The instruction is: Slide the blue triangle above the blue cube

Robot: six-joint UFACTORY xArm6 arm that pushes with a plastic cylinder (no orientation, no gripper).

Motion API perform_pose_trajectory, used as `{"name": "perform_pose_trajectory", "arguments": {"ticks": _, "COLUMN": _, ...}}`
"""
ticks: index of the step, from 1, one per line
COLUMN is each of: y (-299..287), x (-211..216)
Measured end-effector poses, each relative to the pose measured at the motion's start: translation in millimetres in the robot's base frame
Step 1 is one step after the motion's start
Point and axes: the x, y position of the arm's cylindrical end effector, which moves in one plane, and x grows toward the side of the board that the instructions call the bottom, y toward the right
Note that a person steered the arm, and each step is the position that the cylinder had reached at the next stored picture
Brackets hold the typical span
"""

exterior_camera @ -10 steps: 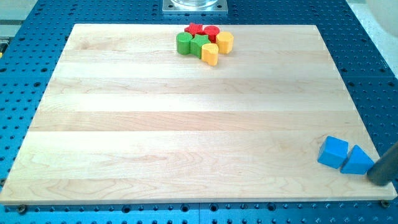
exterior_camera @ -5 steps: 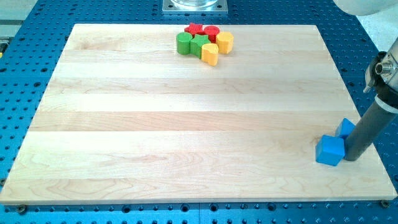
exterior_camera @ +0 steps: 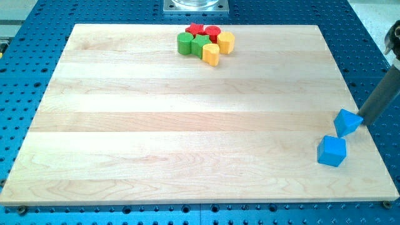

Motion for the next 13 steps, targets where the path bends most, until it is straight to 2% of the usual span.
{"name": "perform_pose_trajectory", "arguments": {"ticks": 4, "y": -29, "x": 1}}
{"name": "perform_pose_trajectory", "arguments": {"ticks": 6, "y": 0, "x": 18}}
{"name": "perform_pose_trajectory", "arguments": {"ticks": 10, "y": -18, "x": 38}}
{"name": "perform_pose_trajectory", "arguments": {"ticks": 11, "y": -28, "x": 12}}
{"name": "perform_pose_trajectory", "arguments": {"ticks": 13, "y": -23, "x": -12}}
